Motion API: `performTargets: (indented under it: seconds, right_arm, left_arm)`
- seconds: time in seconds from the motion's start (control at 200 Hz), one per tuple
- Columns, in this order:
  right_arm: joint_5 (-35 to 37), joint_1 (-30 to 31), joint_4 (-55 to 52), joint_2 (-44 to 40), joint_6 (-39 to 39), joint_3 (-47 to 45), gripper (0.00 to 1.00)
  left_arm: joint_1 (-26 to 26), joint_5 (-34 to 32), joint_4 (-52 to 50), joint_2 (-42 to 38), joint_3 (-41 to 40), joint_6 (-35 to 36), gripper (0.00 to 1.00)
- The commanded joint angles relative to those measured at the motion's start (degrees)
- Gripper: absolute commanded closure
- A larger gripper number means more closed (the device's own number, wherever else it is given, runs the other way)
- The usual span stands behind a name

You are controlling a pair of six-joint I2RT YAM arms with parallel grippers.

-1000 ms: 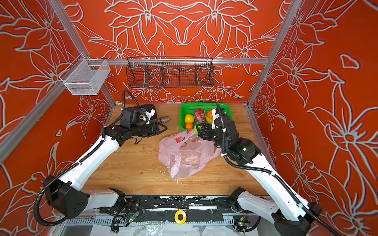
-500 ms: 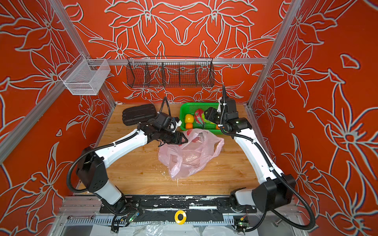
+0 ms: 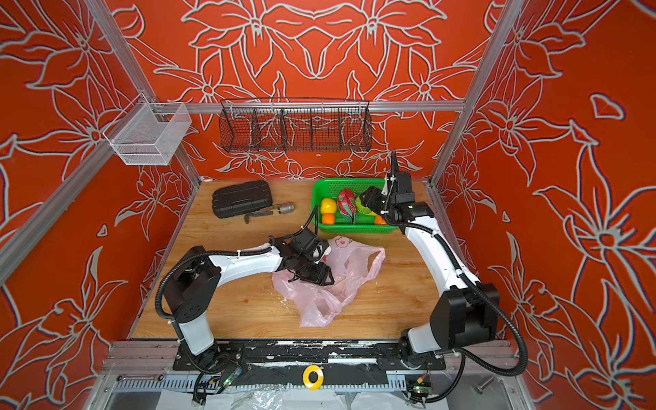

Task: Untie the knot of the plastic bag and take out the fruit
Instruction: Place the fruit in the basket.

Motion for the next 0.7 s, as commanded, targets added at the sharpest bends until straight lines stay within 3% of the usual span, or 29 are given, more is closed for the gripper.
performTargets:
  seconds: [0.0,0.35,0.696]
  right_arm:
    - [0.9,-0.8,2.6,3.3,0.3,1.3,0.59]
    - [3.8,-1.9,3.1,19.9,-1.8,10.8,0.59]
    - [3.4,-3.3,0.1,34.9,-1.4,23.1,0.58]
  left_arm:
    - [-0.1,-1.1,2.4,-2.1,-2.0,1.2,0.34]
    - [-0.1,-9.3,-2.0,-17.7,-6.0,4.6,0.22]
    - [0.0,-15.5,-10.5,-28.8,1.1,5.1,0.14]
